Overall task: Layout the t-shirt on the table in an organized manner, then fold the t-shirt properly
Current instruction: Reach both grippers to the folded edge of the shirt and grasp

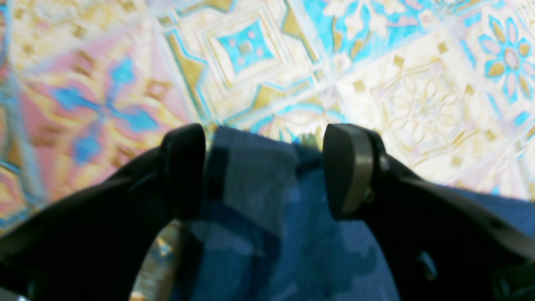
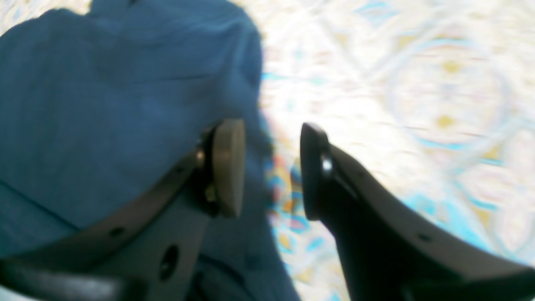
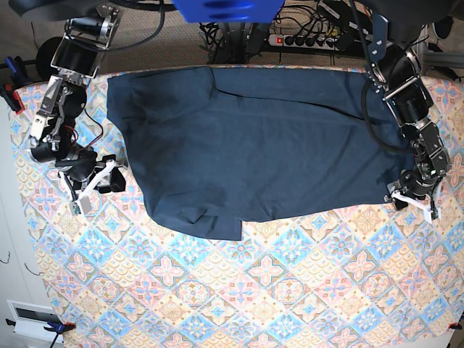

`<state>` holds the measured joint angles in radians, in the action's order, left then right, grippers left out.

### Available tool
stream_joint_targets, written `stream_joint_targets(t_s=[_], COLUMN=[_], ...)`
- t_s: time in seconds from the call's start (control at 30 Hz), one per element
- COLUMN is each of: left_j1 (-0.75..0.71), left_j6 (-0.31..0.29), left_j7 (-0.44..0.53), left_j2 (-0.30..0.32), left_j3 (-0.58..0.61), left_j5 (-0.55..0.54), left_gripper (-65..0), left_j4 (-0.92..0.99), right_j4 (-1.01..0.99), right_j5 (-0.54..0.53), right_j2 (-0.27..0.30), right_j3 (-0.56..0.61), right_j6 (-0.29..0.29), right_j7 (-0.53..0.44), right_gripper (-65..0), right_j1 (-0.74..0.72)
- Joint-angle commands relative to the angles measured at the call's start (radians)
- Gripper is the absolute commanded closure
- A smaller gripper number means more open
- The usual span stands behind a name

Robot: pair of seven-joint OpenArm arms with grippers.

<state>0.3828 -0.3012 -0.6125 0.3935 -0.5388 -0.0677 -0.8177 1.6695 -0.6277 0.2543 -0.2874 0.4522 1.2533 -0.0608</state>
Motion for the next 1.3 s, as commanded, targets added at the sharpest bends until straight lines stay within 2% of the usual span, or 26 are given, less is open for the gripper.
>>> stream_joint_targets(t_s=[0.0,0.17,0.23,0.27,0.4,0.43,0.63,0.7,0.8,0.97,1.07,1.27], left_j1=[0.032,0.048,0.046,0.043,0.04,0.038,-0.08,-0.12,-0.161,-0.21,-0.253,-0.318], left_j6=[0.0,0.0,0.0,0.0,-0.008,-0.006,-0.005,-0.005,-0.006,-0.006,-0.006,-0.006], left_j7=[0.016,0.016,0.015,0.013,0.009,0.007,-0.002,-0.045,-0.103,-0.174,-0.192,-0.197], left_j2=[0.017,0.018,0.018,0.018,0.018,0.017,-0.006,-0.021,-0.024,-0.024,-0.024,-0.026], left_j3=[0.001,0.041,0.087,0.102,0.108,0.108,0.108,0.108,0.107,0.107,0.107,0.105], left_j5=[-0.005,-0.007,-0.007,-0.01,-0.017,-0.017,-0.017,-0.028,-0.096,-0.166,-0.174,-0.191], left_gripper=[-43.3,-43.0,-39.0,-33.6,-3.5,0.0,0.0,0.0,0.0,0.0,0.0,0.0], left_j4=[-0.001,0.074,0.073,0.071,0.07,0.062,-0.171,-0.274,-0.383,-0.496,-0.576,-0.662], right_j4=[0.017,0.017,0.017,0.017,0.017,0.017,0.001,-0.044,-0.111,-0.217,-0.292,-0.441], right_j5=[-0.011,-0.011,-0.011,-0.011,-0.011,-0.011,-0.01,-0.01,-0.008,-0.004,0.016,0.171], right_j2=[0.021,0.021,0.021,0.021,0.021,0.021,0.026,0.03,0.078,0.115,0.127,0.125], right_j3=[-0.006,-0.008,-0.009,-0.009,-0.011,-0.011,-0.003,0.024,0.121,0.327,0.406,0.483], right_j6=[0.004,0.004,0.004,0.004,0.004,0.004,0.004,0.004,0.004,0.004,0.004,0.004], right_j7=[-0.02,-0.02,-0.02,-0.02,-0.02,-0.02,-0.06,-0.074,-0.088,-0.192,-0.238,-0.323], right_gripper=[-21.9,-21.9,-21.9,-21.9,-21.8,-21.8,-21.8,-22.0,-22.2,-22.3,-22.6,-27.6], right_j1=[-0.02,-0.02,-0.02,-0.02,-0.02,-0.02,-0.02,-0.02,-0.081,-0.187,-0.236,-0.328])
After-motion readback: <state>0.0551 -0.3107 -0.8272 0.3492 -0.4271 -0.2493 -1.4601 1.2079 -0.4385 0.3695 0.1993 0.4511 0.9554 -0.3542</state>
